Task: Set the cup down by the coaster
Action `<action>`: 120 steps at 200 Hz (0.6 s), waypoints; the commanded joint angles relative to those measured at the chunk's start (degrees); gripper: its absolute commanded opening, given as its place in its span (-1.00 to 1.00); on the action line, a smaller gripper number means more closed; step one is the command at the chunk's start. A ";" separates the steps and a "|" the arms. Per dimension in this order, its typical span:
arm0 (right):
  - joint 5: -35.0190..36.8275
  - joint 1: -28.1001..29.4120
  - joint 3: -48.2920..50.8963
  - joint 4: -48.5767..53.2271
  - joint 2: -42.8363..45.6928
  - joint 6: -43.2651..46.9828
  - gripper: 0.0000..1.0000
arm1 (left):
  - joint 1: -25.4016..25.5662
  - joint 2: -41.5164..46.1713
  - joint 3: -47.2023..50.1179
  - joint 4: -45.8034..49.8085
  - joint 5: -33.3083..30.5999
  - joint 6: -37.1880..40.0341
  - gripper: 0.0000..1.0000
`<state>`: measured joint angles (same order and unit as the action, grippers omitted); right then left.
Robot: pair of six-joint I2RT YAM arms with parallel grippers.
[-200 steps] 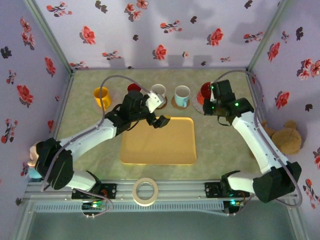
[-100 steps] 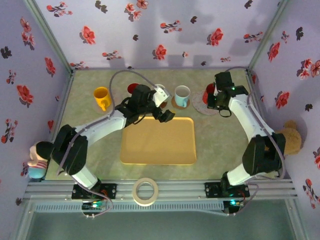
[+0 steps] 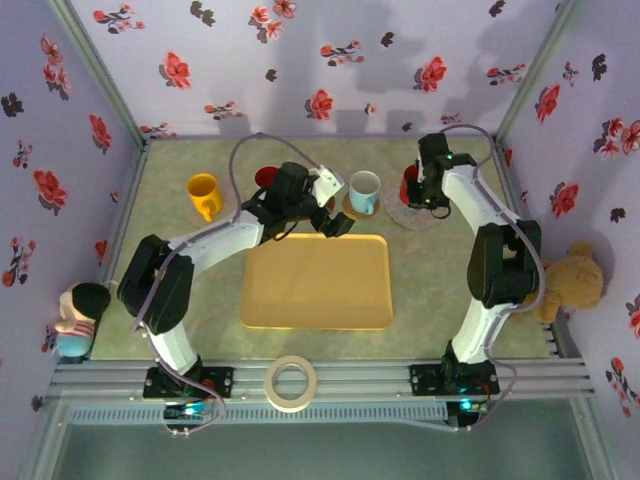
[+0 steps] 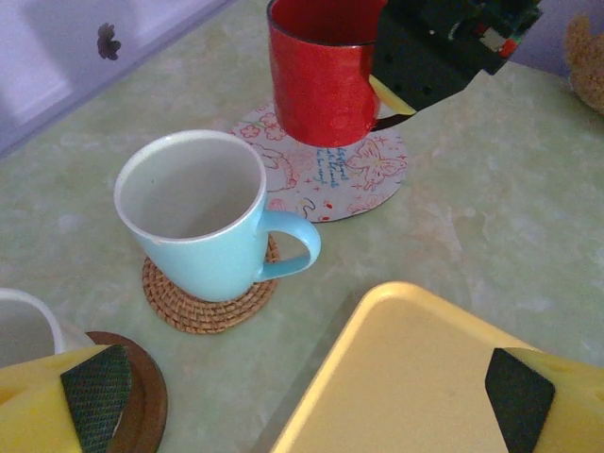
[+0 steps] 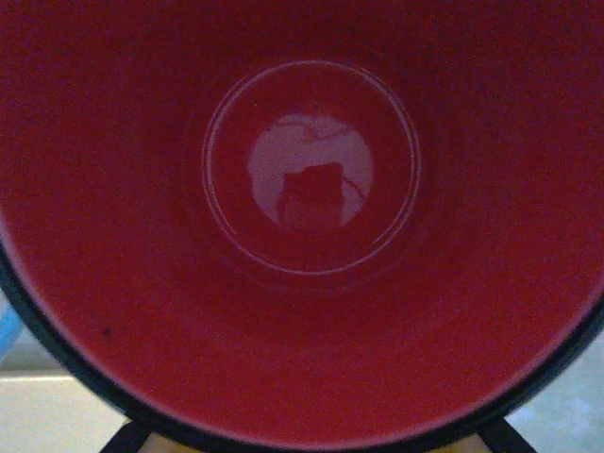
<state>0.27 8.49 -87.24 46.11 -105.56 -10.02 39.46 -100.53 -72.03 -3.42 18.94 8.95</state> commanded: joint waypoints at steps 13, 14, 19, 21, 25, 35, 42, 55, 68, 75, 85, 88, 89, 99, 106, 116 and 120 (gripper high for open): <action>2.23 -0.68 -2.58 -3.08 -2.43 2.02 -1.00 | -0.31 -1.71 -2.59 -0.37 1.45 0.54 1.00; 2.25 -0.72 -2.63 -3.10 -2.53 2.07 -1.00 | -0.33 -1.70 -2.59 -0.36 1.45 0.54 1.00; 2.27 -0.70 -2.64 -3.34 -2.88 2.03 -1.00 | -0.35 -1.87 -2.67 -0.38 1.44 0.54 1.00; 2.28 -0.68 -2.60 -3.44 -3.00 2.07 -1.00 | -0.35 -1.91 -2.68 -0.39 1.45 0.54 1.00; 2.28 -0.71 -2.58 -3.53 -3.26 2.03 -1.00 | -0.35 -2.09 -2.68 -0.37 1.39 0.48 1.00; 2.49 -0.75 -2.59 -3.83 -3.86 1.96 -1.00 | -0.35 -2.42 -2.85 -0.27 1.43 0.32 1.00; 2.85 -0.72 -2.68 -4.01 -4.15 1.94 -1.00 | -0.35 -2.52 -2.92 -0.36 1.50 0.33 1.00; 3.85 -0.71 -2.86 -4.22 -4.76 1.94 -1.00 | -0.31 -2.55 -2.94 -0.53 1.56 0.19 1.00; 4.57 -0.72 -3.12 -4.60 -5.34 2.06 -1.00 | -0.35 -2.62 -2.85 -0.62 1.61 0.19 0.99; 4.86 -0.71 -3.24 -4.78 -5.73 2.30 -1.00 | -0.35 -2.65 -2.85 -0.62 1.54 0.26 1.00; 5.17 -0.67 -3.45 -4.93 -6.36 2.46 -1.00 | -0.35 -2.50 -2.77 -0.58 1.60 0.28 0.99; 5.24 -0.70 -3.53 -4.99 -6.57 2.54 -1.00 | -0.33 -2.63 -2.77 -0.54 1.55 0.23 0.99; 5.25 -0.73 -3.54 -4.98 -6.63 2.55 -1.00 | -0.30 -2.60 -2.77 -0.54 1.54 0.26 0.99; 5.26 -0.73 -3.94 -4.94 -7.28 2.73 -1.00 | -0.35 -2.64 -2.68 -0.45 1.58 0.24 1.00; 5.25 -0.67 -4.07 -4.91 -7.66 2.73 -1.00 | -0.33 -2.57 -2.68 -0.37 1.57 0.24 1.00; 5.26 -0.70 -4.14 -5.11 -8.02 2.55 -1.00 | -0.35 -2.56 -2.68 -0.18 1.56 0.28 0.99; 5.26 -0.69 -4.08 -5.15 -8.15 2.48 -1.00 | -0.35 -2.49 -2.68 -0.11 1.58 0.28 0.99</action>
<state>3.57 8.12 -88.86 43.66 -112.81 -8.49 39.46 -102.54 -73.14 -3.38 19.57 8.95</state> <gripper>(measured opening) 0.189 0.997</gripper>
